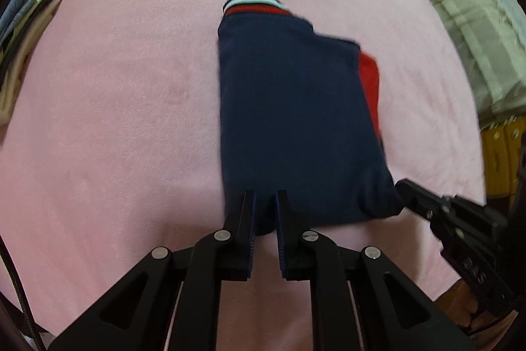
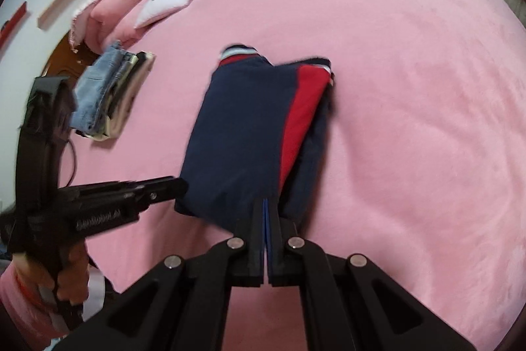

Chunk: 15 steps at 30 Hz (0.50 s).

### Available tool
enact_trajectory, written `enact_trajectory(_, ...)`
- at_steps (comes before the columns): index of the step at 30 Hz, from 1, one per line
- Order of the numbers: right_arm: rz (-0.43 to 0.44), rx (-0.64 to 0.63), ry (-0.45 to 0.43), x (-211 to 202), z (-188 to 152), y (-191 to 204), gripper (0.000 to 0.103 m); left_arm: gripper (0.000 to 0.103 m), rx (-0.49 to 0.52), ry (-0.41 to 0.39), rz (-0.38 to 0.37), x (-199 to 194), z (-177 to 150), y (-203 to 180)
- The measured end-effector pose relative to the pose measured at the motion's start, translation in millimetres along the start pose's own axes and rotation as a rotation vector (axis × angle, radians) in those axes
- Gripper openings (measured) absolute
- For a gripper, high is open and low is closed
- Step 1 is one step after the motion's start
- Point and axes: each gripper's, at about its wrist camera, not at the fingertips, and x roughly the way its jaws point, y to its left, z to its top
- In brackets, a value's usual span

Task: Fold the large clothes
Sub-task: 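Fold the other side of the jacket inward with the right gripper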

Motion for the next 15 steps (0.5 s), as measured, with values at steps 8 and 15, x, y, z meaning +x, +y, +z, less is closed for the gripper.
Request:
enact_trajectory(8, -0.187, 0.167, 0.044, -13.1, -24.4, -20.4, 0.000, 0.031, -0.019, 0.054, 0.173, -11.4, -17.2, 10.4)
enact_trajectory(15, -0.150, 0.109, 0.079, -37.5, -17.4, 23.9, 0.003, 0.057, -0.014, 0.102, 0.213, -40.7, -33.8, 6.8)
